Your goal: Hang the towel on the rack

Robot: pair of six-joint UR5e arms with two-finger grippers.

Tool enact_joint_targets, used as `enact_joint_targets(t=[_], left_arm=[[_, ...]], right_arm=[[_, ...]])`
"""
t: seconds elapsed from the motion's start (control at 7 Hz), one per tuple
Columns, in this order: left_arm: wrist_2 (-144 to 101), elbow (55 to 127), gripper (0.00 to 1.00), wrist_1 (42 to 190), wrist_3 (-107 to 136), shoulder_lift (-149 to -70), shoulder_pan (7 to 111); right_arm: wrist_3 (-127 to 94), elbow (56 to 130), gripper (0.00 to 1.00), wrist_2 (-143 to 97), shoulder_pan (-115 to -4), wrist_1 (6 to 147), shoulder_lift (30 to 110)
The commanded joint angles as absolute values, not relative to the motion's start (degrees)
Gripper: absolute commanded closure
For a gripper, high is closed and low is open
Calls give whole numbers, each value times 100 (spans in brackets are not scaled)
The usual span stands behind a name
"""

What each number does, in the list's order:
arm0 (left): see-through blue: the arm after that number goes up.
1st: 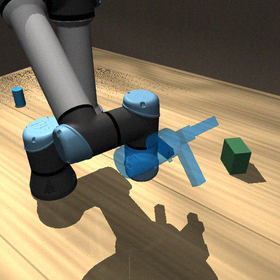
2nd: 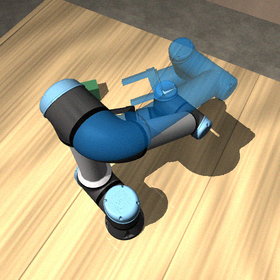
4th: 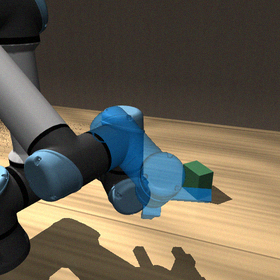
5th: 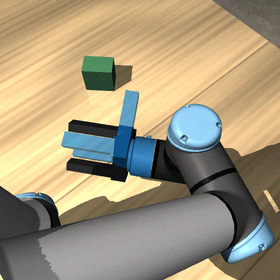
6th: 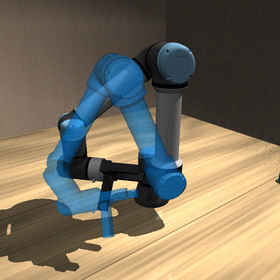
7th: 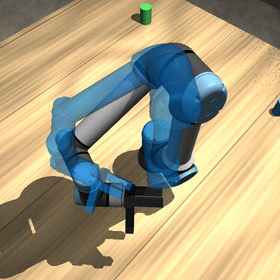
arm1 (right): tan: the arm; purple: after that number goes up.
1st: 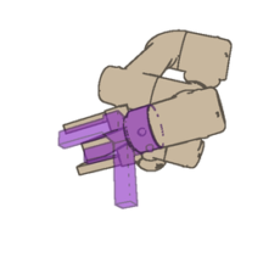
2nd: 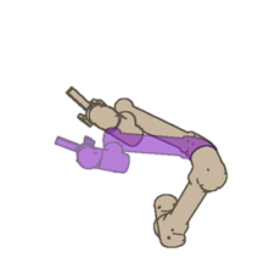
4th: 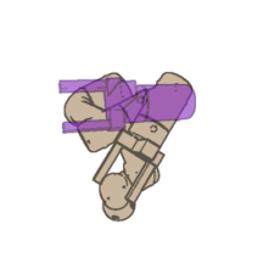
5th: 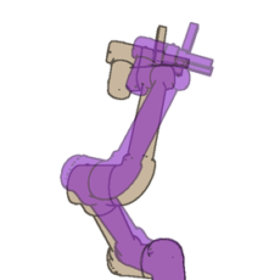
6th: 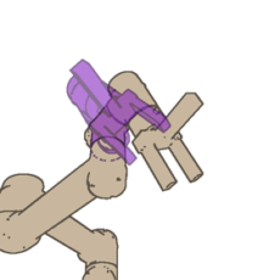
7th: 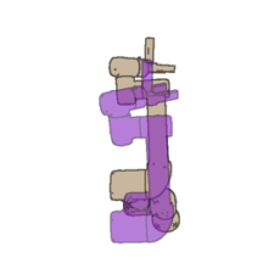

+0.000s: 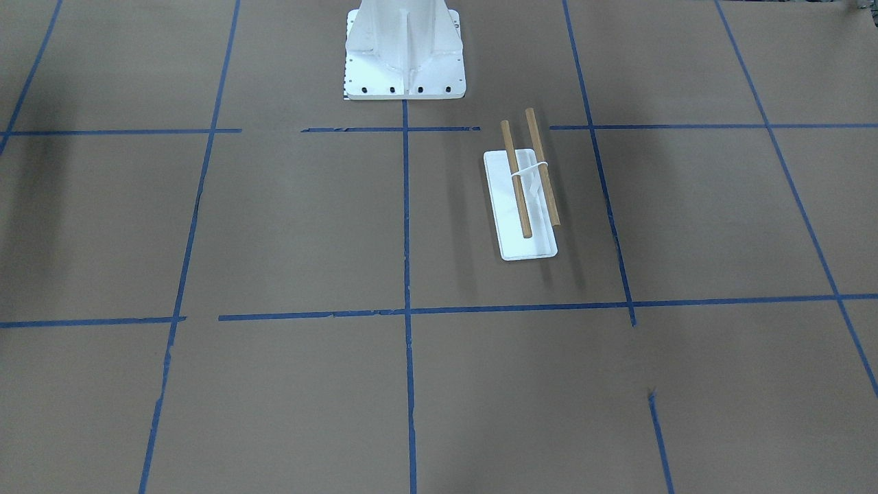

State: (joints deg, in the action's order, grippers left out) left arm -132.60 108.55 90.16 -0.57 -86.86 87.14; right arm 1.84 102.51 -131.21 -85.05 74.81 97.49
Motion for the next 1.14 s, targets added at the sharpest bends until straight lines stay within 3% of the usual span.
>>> enact_joint_targets(t=[0.0, 0.57, 1.0], left_arm=[[-13228, 10638, 0, 10293, -35, -8901, 8693], [-13263, 10293, 0, 12055, 807, -8842, 8701], [-13263, 10292, 0, 12129, 817, -8877, 8692]], right_arm=[[167, 10283, 0, -13149, -8464, 7260, 9800], [308, 10056, 0, -12325, -8054, 6218, 10588], [316, 8172, 0, -11813, -7462, 4087, 10608]])
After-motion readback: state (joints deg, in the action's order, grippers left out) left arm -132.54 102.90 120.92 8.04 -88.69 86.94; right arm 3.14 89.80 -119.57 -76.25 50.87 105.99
